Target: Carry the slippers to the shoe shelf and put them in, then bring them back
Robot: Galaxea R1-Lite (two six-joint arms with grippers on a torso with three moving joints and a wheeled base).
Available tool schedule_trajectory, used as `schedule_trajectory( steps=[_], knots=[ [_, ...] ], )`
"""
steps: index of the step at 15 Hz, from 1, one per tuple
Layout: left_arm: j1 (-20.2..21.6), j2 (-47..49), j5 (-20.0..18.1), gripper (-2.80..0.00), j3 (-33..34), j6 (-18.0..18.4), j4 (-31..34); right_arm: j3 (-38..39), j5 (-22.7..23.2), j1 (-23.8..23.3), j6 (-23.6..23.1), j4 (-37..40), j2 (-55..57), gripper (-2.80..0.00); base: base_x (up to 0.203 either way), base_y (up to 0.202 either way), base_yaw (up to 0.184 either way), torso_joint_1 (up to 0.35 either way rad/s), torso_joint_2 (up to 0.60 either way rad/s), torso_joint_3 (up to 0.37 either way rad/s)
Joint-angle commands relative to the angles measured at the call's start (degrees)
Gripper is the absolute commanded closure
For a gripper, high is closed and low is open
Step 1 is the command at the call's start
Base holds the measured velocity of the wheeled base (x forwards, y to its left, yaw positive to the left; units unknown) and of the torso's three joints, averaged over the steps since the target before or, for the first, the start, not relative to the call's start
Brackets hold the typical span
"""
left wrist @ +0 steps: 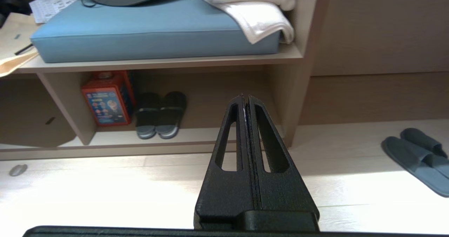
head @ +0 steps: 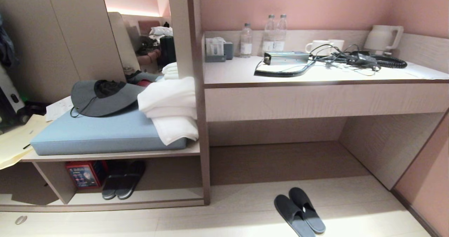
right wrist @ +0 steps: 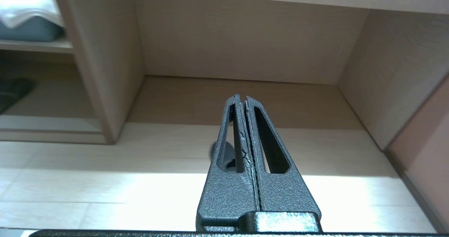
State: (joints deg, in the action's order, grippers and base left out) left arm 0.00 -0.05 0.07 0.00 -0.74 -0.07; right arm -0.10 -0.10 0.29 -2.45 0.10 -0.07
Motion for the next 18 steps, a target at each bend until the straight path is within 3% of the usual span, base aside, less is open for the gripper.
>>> schedule_trajectory(
  steps=[1,18],
  knots=[
    [0.0,0.0,0.0,0.00,0.1,0.0,0.0,0.0,0.0,0.0,0.0,0.0,0.0,0.00,0.000,0.196,-0.004,0.002,0.00,-0.002],
    [0.0,0.0,0.0,0.00,0.0,0.0,0.0,0.0,-0.1,0.1,0.0,0.0,0.0,0.00,0.000,0.196,-0.001,0.002,0.00,0.002]
  ],
)
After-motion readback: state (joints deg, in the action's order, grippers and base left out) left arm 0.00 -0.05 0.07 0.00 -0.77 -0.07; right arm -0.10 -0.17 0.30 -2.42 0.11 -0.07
